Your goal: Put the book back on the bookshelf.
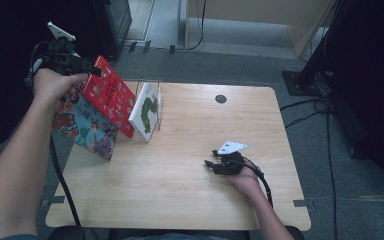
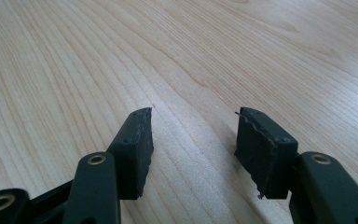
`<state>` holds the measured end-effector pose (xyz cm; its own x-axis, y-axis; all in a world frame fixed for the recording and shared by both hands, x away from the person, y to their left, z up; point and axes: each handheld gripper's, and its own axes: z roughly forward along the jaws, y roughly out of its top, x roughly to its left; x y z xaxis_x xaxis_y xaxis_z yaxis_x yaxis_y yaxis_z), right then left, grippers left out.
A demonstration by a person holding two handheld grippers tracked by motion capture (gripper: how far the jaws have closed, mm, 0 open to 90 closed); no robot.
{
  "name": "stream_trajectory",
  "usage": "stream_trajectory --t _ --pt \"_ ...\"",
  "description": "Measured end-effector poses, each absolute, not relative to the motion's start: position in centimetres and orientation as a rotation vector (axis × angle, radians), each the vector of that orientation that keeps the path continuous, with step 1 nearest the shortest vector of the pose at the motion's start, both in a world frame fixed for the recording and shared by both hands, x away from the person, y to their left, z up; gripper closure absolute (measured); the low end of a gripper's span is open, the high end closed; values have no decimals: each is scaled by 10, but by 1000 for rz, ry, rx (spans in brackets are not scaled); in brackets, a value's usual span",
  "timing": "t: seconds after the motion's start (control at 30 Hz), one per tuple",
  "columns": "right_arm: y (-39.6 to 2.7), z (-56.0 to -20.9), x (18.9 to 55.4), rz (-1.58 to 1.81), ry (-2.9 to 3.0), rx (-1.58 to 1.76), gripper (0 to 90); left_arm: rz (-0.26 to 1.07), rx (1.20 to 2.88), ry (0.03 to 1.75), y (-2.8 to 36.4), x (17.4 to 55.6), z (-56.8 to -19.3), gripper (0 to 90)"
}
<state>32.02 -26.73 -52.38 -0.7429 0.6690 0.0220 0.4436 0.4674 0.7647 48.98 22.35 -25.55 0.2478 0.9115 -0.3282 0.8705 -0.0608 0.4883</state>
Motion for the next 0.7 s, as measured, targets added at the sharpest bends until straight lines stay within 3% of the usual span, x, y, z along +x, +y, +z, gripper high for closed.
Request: stream_trajectory --t 0.23,0.7 --pt "-268 -524 320 1147 2444 944 446 72 1921 1584 225 471 -250 435" --pt "-266 -524 320 1151 2470 912 371 90 1980 1440 193 424 -267 418"
